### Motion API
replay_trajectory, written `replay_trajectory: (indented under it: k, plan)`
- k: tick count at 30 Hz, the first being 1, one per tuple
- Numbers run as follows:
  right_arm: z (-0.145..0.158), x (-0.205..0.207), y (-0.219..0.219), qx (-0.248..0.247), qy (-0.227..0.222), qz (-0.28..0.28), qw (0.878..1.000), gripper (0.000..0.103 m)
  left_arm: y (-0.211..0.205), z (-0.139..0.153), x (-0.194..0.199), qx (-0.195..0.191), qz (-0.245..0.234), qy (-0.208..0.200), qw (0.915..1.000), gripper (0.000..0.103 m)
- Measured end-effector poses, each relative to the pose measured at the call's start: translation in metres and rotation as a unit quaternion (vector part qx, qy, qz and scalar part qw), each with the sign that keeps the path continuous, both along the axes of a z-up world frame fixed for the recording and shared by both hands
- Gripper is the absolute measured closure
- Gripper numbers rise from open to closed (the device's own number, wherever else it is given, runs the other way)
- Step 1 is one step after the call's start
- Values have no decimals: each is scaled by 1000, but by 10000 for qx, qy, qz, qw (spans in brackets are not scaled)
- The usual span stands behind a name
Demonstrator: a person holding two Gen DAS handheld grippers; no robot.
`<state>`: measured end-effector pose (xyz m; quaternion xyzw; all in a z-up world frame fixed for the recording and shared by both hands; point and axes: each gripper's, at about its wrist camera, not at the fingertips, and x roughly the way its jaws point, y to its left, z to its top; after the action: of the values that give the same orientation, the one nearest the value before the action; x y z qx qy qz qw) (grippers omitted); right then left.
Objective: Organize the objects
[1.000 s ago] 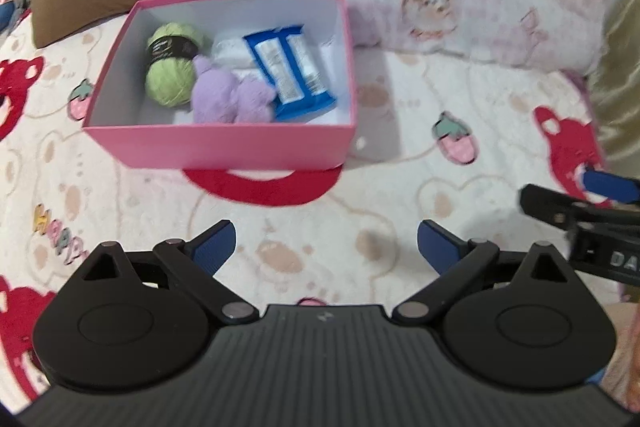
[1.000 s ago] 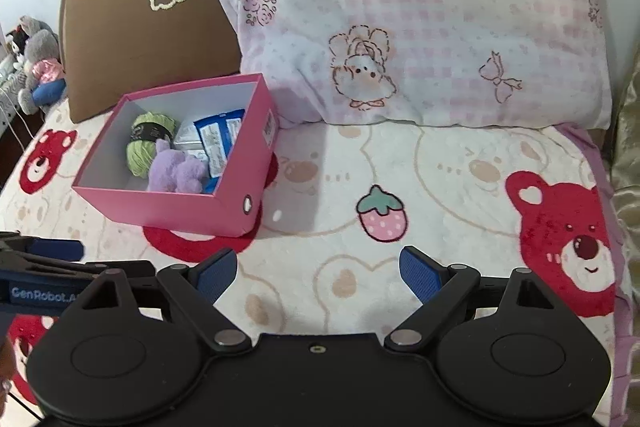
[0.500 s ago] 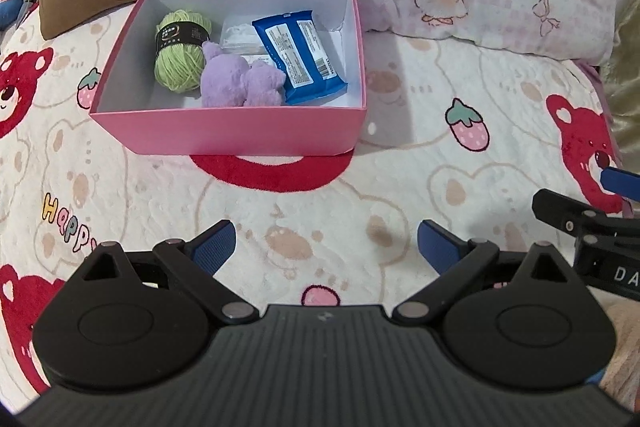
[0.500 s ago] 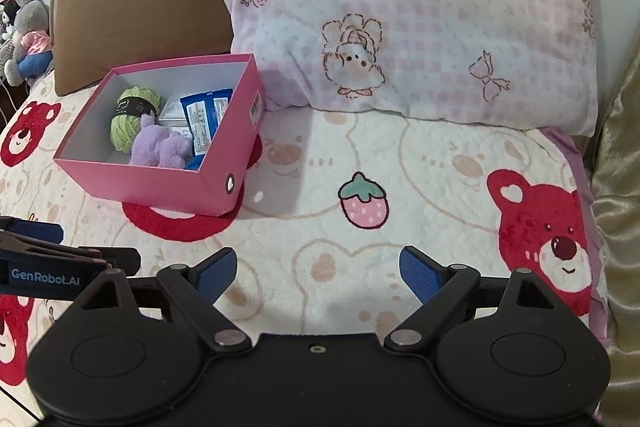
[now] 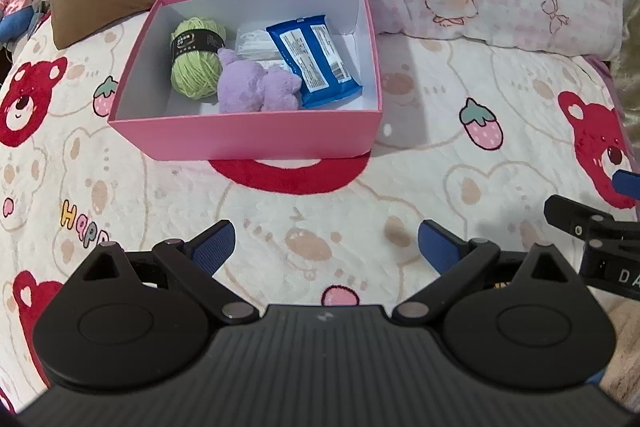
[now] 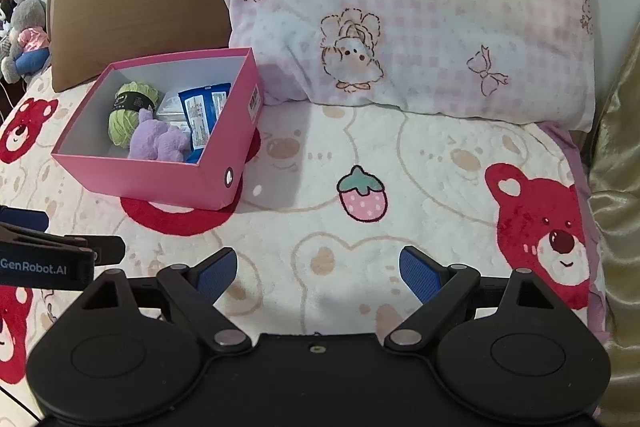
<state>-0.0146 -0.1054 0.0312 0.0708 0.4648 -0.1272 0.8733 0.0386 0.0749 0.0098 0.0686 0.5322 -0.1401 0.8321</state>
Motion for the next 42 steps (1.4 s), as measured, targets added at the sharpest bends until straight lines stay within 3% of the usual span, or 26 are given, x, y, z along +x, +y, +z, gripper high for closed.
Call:
replay_trajectory:
  k: [14,42]
  plan:
    - [8,-5,-3,-26,-49,-11,10000,12,-3,-4,-3,-70,195,97,9997,3]
    - [7,-6,-6,-42,-87,23,10000,12,-14,-1,-7,89,-7,7,10000,1]
